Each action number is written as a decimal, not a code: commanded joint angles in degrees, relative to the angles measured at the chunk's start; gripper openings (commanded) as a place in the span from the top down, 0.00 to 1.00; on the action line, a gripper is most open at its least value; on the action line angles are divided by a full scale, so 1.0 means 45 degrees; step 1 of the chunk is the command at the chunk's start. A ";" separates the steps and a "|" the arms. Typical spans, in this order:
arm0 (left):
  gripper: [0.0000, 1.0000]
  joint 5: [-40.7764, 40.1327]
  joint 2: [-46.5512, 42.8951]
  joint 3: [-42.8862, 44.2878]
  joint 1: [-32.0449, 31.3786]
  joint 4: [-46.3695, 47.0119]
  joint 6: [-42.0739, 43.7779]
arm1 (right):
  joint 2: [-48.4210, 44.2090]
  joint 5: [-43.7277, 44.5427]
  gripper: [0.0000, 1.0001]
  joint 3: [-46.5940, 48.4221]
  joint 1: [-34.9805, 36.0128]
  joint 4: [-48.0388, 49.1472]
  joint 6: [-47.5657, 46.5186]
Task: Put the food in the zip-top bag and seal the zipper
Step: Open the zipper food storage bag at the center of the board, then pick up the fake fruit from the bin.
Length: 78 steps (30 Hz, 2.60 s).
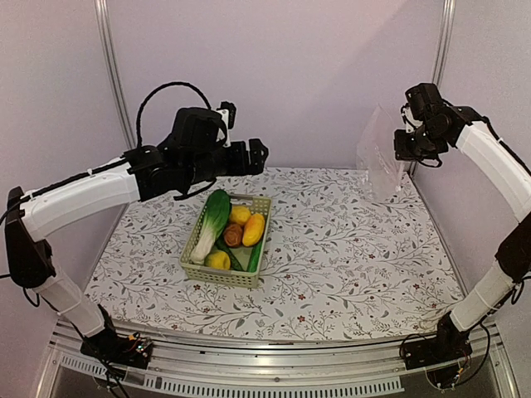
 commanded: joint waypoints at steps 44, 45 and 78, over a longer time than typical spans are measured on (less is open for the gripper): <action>0.31 0.5589 0.7262 0.4540 0.3292 -0.7499 0.0088 | 0.1467 -0.4908 1.00 -0.3062 0.1652 0.1391 0.0341; 0.30 0.5768 0.7380 0.4579 0.3297 -0.7514 0.0070 | 0.1470 -0.4936 1.00 -0.3079 0.1655 0.1379 0.0358; 0.62 0.5715 0.6908 0.4977 0.3196 -0.7878 -0.0119 | 0.1495 -0.5378 1.00 -0.2738 0.1704 0.1112 0.0578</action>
